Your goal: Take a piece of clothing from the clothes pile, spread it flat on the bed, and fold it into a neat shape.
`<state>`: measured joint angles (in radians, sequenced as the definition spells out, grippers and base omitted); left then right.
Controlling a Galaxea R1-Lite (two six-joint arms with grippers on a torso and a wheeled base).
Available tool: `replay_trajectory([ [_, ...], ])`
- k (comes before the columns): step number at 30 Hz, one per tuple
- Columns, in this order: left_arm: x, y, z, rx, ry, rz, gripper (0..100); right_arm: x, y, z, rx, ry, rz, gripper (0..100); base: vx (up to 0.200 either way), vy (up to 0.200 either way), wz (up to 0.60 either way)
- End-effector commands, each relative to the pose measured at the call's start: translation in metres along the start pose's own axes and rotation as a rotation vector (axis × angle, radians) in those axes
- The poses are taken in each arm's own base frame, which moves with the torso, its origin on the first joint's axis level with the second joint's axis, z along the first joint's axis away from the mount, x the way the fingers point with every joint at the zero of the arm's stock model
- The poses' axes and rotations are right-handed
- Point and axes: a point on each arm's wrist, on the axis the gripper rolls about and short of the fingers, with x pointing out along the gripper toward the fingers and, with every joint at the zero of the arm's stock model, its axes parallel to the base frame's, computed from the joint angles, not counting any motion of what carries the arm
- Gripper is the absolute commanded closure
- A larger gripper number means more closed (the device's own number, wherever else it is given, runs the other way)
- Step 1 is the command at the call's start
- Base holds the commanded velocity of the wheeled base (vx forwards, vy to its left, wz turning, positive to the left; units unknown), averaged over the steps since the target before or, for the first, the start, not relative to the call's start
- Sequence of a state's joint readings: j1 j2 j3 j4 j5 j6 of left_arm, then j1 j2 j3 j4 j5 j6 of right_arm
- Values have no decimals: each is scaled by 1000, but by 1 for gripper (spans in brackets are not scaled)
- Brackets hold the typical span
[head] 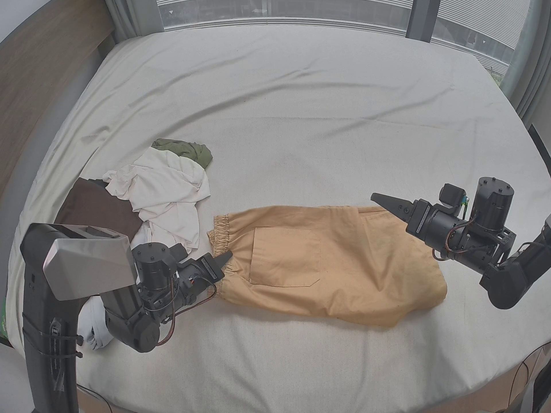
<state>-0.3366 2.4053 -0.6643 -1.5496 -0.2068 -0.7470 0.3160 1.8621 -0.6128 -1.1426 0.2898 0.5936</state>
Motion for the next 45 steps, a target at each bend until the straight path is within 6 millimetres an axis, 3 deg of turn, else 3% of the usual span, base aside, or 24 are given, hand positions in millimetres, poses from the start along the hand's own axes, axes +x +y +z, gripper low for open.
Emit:
replay_trajectory([
  [1,-13,-6,7,-1,-9,5,100,1,-1,-1,2,4,-3,0,0,0,0],
  [10,-43,-9,27,-14,-45,37,100,2,-5,-6,9,20,-13,0,0,0,0],
  [21,-65,-5,39,-25,-70,71,100,7,-13,-17,22,59,-38,0,0,0,0],
  [32,-75,-8,44,-25,-81,71,100,8,-13,-22,27,77,-37,0,0,0,0],
  [45,-73,-60,33,19,-42,-93,100,7,2,-30,1,53,45,0,0,0,0],
])
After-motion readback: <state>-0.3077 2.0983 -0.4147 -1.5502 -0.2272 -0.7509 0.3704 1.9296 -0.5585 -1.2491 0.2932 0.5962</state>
